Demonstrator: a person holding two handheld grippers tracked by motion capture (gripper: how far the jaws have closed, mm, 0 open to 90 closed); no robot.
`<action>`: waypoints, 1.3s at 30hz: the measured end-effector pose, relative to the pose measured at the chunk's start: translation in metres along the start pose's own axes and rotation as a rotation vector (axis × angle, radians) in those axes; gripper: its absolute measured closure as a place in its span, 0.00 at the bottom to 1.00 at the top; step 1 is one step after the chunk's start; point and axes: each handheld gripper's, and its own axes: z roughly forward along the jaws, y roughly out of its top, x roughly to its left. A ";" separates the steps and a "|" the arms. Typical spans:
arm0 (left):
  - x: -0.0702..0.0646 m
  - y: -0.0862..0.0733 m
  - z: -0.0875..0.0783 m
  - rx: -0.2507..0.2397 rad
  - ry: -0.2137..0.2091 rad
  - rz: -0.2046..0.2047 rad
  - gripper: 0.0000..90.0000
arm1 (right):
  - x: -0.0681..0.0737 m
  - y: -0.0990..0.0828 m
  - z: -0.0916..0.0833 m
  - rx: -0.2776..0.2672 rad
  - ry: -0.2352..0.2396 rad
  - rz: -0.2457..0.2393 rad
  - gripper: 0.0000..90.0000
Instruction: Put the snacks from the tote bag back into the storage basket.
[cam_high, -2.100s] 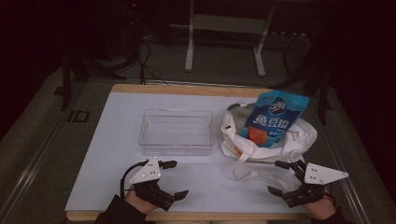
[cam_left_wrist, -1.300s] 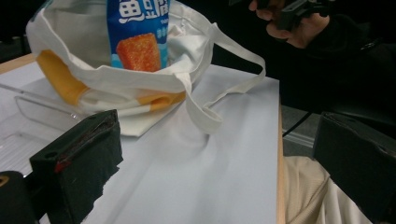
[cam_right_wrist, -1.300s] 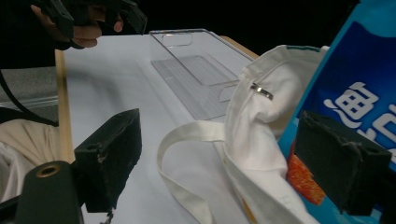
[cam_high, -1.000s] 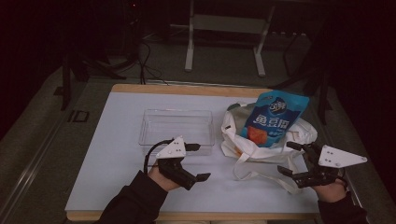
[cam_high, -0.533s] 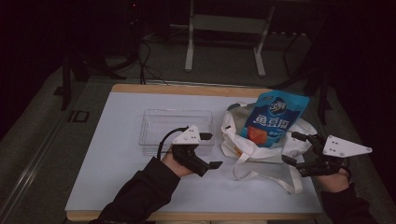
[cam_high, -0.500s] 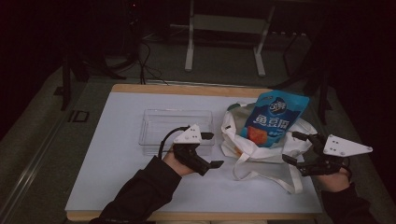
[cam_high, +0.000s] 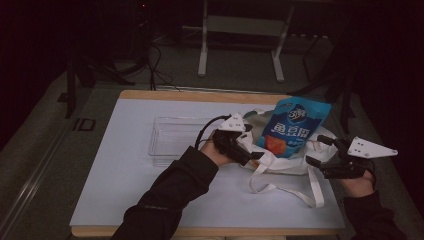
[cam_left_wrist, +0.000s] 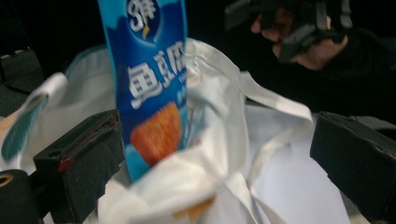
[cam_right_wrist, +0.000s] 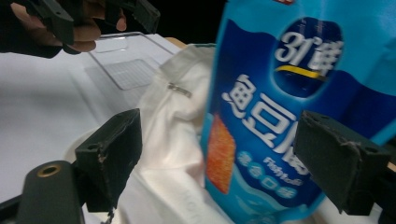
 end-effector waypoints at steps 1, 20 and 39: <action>0.002 0.002 0.005 0.005 0.005 0.000 0.05 | -0.002 -0.001 0.001 0.007 -0.007 0.008 0.17; 0.033 0.007 0.066 0.111 0.070 -0.019 0.23 | -0.049 -0.017 0.020 0.058 -0.079 0.078 0.24; 0.044 0.017 0.085 0.099 0.084 -0.052 0.59 | -0.075 -0.015 0.033 0.059 -0.083 0.117 0.31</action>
